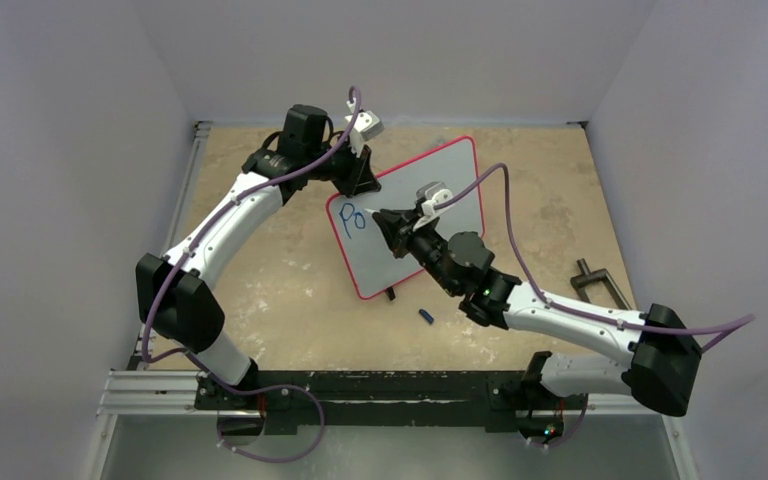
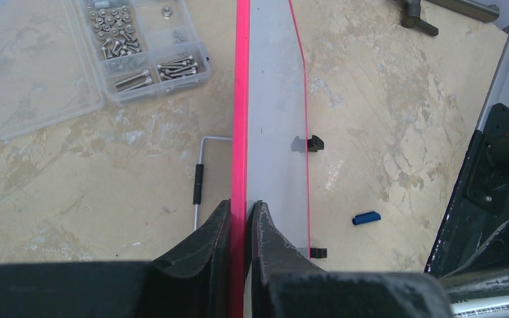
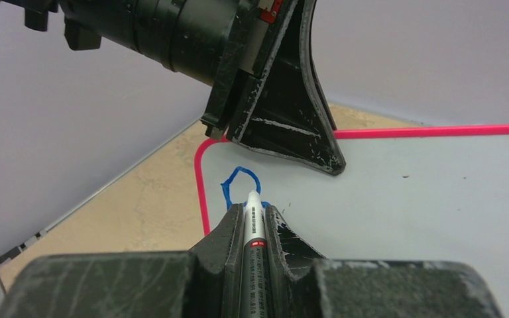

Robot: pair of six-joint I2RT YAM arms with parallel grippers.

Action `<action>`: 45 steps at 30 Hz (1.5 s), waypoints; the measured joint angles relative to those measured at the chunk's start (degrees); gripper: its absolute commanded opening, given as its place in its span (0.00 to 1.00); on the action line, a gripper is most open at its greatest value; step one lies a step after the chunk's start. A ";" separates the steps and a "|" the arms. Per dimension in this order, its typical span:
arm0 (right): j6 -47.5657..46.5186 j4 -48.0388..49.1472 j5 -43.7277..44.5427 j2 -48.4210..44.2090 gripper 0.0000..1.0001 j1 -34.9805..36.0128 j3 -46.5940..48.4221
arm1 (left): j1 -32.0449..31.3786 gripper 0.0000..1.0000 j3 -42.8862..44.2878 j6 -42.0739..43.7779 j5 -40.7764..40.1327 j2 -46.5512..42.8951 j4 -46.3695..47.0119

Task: Write a sentence on the whiteboard

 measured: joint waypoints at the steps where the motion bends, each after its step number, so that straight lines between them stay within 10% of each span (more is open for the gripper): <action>1: -0.26 0.00 0.20 0.00 0.00 0.00 -0.11 | 0.00 0.00 0.00 -0.02 -0.02 0.00 0.00; 45: -5.16 5.01 7.80 6.93 0.00 -0.79 -0.83 | -0.09 0.00 0.22 0.00 0.00 0.02 -0.35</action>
